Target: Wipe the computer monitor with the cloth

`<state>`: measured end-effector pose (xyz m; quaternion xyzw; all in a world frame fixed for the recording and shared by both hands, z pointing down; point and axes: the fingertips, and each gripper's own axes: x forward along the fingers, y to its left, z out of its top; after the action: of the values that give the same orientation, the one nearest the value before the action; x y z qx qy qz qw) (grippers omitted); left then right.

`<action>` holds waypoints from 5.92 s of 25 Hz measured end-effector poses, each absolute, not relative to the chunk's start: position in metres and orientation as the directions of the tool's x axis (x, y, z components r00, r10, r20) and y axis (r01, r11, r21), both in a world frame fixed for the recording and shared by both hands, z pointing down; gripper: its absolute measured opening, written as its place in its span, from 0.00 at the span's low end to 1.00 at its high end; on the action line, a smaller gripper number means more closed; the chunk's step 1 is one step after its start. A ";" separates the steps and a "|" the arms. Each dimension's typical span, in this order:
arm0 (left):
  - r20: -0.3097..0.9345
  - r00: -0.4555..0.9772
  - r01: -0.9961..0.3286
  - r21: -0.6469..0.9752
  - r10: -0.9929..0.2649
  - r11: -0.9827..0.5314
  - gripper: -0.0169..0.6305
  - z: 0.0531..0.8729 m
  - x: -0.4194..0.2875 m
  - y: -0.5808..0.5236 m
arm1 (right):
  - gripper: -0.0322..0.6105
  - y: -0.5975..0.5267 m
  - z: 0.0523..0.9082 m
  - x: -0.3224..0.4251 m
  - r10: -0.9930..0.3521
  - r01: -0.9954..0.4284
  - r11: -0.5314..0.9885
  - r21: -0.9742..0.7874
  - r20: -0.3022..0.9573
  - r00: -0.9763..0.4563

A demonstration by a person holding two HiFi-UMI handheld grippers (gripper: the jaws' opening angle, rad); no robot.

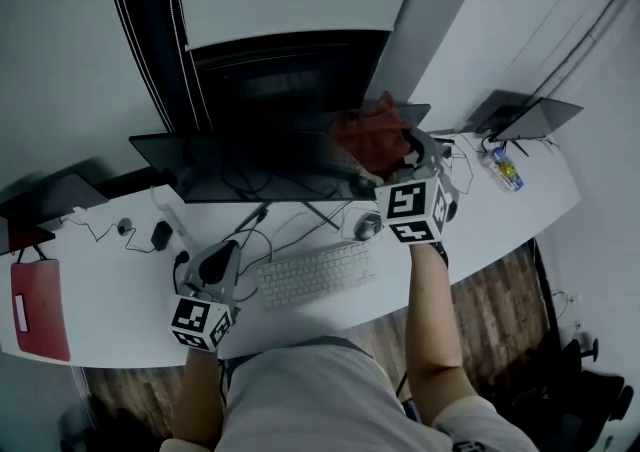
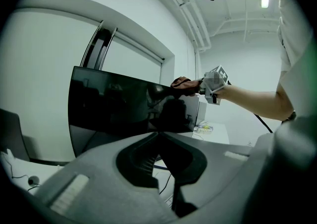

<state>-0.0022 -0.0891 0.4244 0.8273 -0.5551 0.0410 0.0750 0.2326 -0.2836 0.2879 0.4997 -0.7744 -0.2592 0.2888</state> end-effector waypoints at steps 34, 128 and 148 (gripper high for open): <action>0.211 0.517 -0.852 0.036 -0.830 -0.522 0.04 0.434 0.139 -0.150 | 0.11 -0.307 0.301 0.425 -0.976 -0.802 0.218 0.556 0.106 -0.192; 0.421 0.427 -0.899 0.099 -0.801 -0.427 0.04 0.524 0.121 -0.166 | 0.11 -0.350 0.628 0.407 -0.808 -0.813 0.459 0.358 0.548 -0.215; 0.447 0.395 -0.915 0.120 -0.802 -0.384 0.04 0.538 0.108 -0.153 | 0.11 -0.328 0.697 0.374 -0.679 -0.905 0.424 -0.016 0.656 -0.330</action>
<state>0.1078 -0.1529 0.5385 0.8163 -0.5261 0.1602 0.1766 0.3739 -0.3283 0.6975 0.5000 -0.7921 0.1942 0.2913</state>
